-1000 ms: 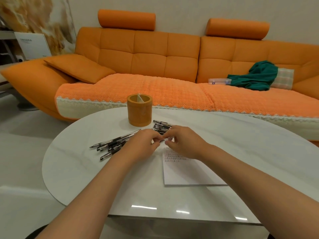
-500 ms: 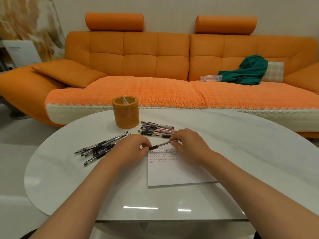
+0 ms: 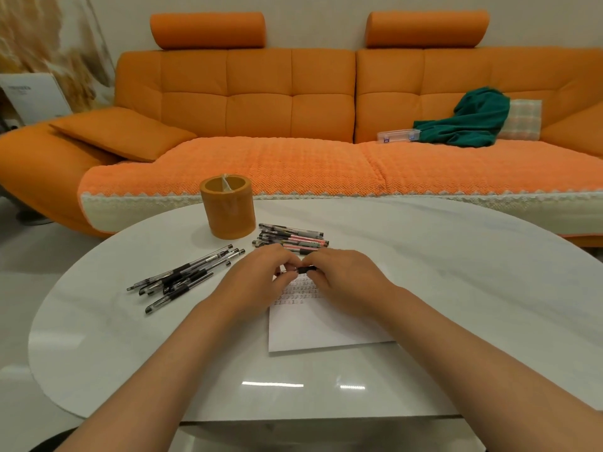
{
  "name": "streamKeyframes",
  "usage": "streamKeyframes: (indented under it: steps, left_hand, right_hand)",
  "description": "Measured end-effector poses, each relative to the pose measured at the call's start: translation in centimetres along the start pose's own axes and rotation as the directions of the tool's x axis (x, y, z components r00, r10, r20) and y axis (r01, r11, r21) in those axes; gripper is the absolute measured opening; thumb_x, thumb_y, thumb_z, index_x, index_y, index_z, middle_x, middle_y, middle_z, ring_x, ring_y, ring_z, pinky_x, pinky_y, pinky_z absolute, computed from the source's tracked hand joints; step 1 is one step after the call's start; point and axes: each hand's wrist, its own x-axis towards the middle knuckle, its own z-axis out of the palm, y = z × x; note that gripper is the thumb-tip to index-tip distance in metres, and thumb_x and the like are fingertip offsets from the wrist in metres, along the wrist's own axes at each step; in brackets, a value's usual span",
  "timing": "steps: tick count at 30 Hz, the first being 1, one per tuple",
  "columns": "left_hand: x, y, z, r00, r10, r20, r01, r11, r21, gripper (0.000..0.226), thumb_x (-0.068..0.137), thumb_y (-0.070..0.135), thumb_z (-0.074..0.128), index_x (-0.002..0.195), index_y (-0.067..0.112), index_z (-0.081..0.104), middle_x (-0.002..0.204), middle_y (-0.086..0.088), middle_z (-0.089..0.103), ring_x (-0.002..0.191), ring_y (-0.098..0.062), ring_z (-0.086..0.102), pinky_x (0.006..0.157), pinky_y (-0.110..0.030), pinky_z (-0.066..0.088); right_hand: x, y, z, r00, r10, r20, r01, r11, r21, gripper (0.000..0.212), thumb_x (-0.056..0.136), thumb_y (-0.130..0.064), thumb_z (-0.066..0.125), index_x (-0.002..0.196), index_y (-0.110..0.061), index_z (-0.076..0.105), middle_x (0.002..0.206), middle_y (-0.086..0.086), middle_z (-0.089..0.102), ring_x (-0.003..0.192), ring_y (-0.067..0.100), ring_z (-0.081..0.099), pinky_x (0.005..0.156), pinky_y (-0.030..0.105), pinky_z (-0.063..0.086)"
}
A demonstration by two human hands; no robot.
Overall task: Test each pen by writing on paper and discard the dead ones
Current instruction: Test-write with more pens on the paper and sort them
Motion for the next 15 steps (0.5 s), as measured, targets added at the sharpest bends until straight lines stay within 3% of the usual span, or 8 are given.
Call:
streamKeyframes:
  steps: [4, 9, 15]
  left_hand:
    - [-0.13, -0.04, 0.16, 0.995, -0.099, 0.033, 0.102, 0.992, -0.079, 0.016, 0.097, 0.037, 0.062, 0.112, 0.037, 0.06, 0.096, 0.022, 0.059, 0.088, -0.001, 0.058, 0.071, -0.022, 0.048]
    - [-0.18, 0.26, 0.21, 0.992, -0.124, 0.036, 0.126, 0.99, -0.065, 0.007, 0.095, 0.034, 0.066, 0.1, 0.037, 0.066, 0.078, 0.021, 0.057, 0.074, -0.005, 0.057, 0.063, -0.026, 0.042]
    - [-0.36, 0.11, 0.1, 0.996, -0.092, 0.018, 0.093, 0.984, -0.149, 0.018, 0.086, 0.037, 0.076, 0.096, 0.04, 0.062, 0.088, 0.017, 0.066, 0.079, -0.006, 0.062, 0.068, -0.028, 0.053]
  right_hand:
    - [-0.25, 0.24, -0.06, 0.998, 0.058, 0.003, -0.058, 0.996, 0.064, 0.02, 0.102, -0.028, 0.048, 0.115, -0.025, 0.064, 0.109, -0.008, 0.064, 0.099, 0.016, 0.058, 0.078, 0.035, 0.047]
    - [-0.65, 0.32, 0.08, 0.996, 0.091, 0.019, -0.093, 0.991, 0.094, 0.014, 0.099, -0.023, 0.054, 0.113, -0.026, 0.055, 0.109, -0.009, 0.064, 0.098, 0.018, 0.059, 0.08, 0.039, 0.049]
    - [-0.54, -0.28, 0.15, 0.996, 0.063, 0.059, -0.067, 0.996, 0.059, 0.027, 0.101, -0.049, 0.044, 0.108, -0.03, 0.061, 0.09, -0.011, 0.062, 0.084, 0.013, 0.056, 0.07, 0.038, 0.049]
